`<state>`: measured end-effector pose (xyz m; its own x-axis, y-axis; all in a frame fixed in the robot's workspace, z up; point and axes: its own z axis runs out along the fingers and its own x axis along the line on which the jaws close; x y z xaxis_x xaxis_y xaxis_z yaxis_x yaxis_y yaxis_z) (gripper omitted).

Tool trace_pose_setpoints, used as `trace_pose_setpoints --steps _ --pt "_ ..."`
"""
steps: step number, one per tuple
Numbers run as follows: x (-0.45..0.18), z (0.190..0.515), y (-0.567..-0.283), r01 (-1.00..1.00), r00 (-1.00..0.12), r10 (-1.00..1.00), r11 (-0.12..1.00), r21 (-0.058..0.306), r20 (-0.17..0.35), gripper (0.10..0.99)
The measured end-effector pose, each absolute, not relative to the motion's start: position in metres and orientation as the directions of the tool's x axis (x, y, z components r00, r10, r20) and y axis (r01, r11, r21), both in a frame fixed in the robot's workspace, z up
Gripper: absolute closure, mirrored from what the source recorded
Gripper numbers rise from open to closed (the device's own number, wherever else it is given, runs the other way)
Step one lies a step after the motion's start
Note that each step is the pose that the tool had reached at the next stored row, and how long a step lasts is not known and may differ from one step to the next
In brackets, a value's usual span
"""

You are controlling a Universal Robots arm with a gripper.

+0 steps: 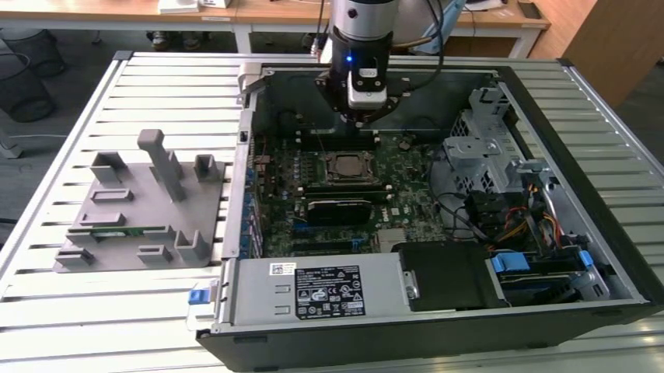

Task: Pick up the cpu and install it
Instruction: 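Install the first cpu locking lever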

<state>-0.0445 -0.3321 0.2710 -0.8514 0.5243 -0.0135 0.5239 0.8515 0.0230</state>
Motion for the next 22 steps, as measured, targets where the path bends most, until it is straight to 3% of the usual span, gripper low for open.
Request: trace_pose_setpoints --steps 22 --pt "-0.0444 0.2681 -0.332 0.151 -0.988 0.151 0.988 0.023 -0.013 0.98"
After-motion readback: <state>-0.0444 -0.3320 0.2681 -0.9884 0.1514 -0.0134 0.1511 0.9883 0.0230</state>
